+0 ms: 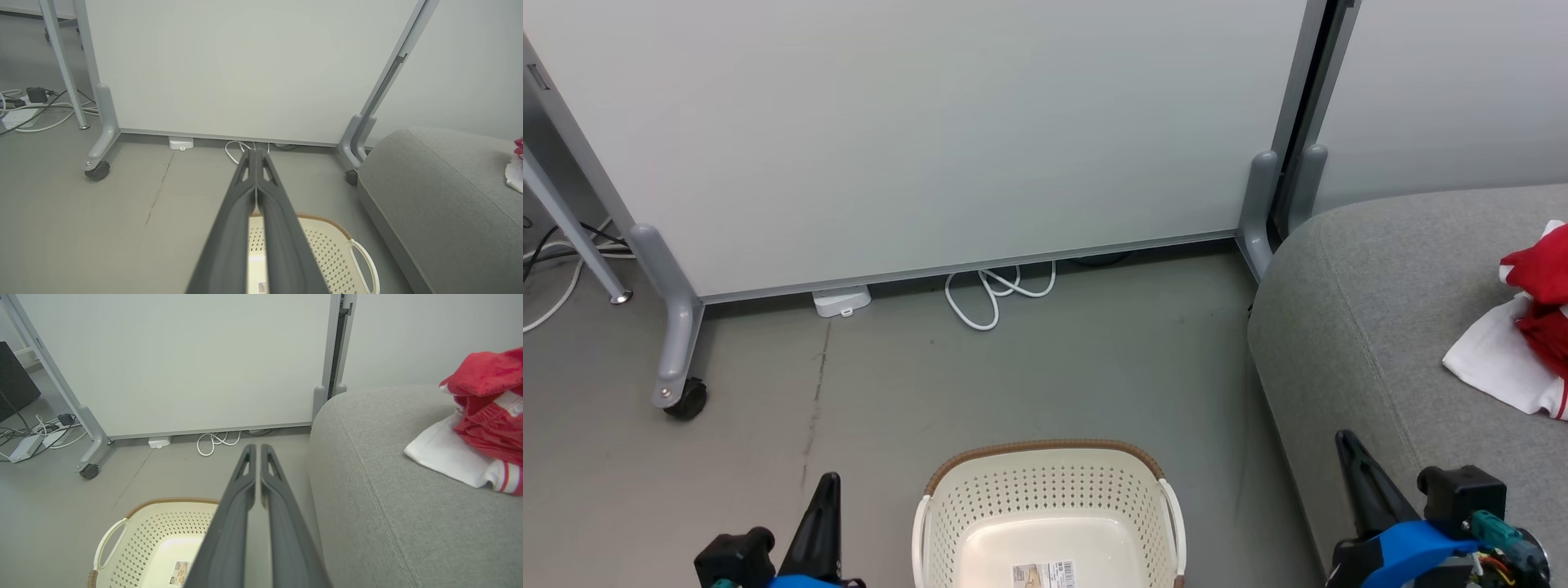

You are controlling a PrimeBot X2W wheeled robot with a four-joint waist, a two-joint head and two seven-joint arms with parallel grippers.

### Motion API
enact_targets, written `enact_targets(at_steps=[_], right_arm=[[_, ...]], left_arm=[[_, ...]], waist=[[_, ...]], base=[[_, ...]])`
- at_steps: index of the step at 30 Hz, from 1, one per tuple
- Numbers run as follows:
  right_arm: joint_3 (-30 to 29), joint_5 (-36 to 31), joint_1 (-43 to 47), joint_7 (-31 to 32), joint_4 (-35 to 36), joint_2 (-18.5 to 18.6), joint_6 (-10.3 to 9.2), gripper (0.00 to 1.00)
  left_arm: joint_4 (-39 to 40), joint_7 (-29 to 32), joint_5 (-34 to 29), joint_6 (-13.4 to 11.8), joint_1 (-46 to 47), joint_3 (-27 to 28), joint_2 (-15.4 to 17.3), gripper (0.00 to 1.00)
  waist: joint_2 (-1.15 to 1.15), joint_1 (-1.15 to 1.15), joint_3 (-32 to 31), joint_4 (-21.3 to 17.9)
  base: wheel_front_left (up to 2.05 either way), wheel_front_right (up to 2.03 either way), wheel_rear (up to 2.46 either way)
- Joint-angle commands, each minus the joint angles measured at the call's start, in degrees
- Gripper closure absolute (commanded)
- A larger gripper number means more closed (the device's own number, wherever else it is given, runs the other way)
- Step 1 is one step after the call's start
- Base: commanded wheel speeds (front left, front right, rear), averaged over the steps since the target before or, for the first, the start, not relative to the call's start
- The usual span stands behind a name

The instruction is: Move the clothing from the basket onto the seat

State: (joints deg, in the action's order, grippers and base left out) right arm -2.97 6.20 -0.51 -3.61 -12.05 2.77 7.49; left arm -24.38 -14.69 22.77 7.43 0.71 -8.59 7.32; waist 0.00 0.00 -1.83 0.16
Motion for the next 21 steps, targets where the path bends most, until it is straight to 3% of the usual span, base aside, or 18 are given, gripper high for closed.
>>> enact_targets(at_steps=[1,4,21], right_arm=[[0.0,0.1,0.0,0.0,-0.2,0.0,0.00,1.00],[-0.1,0.6,0.4,0.2,-1.7,-0.2,0.00,1.00],[-0.9,19.6,-1.1,2.4,-1.6,-0.1,0.00,1.00]], left_arm=[[-0.1,0.0,0.1,0.0,-0.2,0.0,-0.1,1.00],[-1.3,0.2,0.5,0.0,-1.2,0.1,-0.5,1.00],[1.3,4.9,15.9,0.0,0.5,3.5,-1.4,1.00]], waist=[[0.00,0.00,0.0,0.0],[0.00,0.00,0.0,0.0],[0.00,0.00,0.3,0.0]], base=[[0.00,0.00,0.00],[0.00,0.00,0.00],[0.00,0.00,0.00]])
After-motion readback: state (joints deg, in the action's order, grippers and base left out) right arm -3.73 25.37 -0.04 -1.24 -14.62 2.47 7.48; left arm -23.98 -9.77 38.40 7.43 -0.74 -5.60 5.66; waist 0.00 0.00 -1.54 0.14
